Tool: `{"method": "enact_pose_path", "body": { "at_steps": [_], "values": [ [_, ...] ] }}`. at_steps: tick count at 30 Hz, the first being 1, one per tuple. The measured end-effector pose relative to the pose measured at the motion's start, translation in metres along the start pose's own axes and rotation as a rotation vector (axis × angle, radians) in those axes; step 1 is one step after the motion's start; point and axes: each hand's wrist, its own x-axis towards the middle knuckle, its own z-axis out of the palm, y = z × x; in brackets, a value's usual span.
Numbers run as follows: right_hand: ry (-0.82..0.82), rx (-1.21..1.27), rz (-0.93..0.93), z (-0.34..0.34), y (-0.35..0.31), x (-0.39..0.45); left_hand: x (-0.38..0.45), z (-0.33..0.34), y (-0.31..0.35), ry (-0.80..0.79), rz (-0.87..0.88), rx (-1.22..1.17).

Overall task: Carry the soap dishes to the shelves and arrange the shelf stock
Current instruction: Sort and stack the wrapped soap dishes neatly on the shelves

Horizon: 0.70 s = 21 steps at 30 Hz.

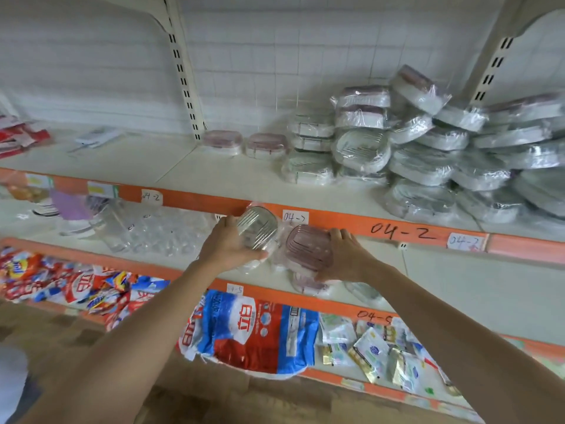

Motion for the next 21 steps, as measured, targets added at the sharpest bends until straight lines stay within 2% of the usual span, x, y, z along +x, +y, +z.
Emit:
{"method": "enact_pose_path", "body": {
  "at_steps": [4,14,21],
  "values": [
    [-0.057,-0.074,0.046,0.025,0.0,0.004,-0.003,0.018,-0.018,-0.059,0.039,0.049],
    [-0.136,0.04,0.227,0.111,0.023,0.009,0.004,0.083,-0.053,-0.292,-0.004,0.11],
    [-0.105,0.161,0.386,0.152,0.073,0.032,0.03,0.147,-0.06,-0.329,-0.064,0.121]
  ]
}}
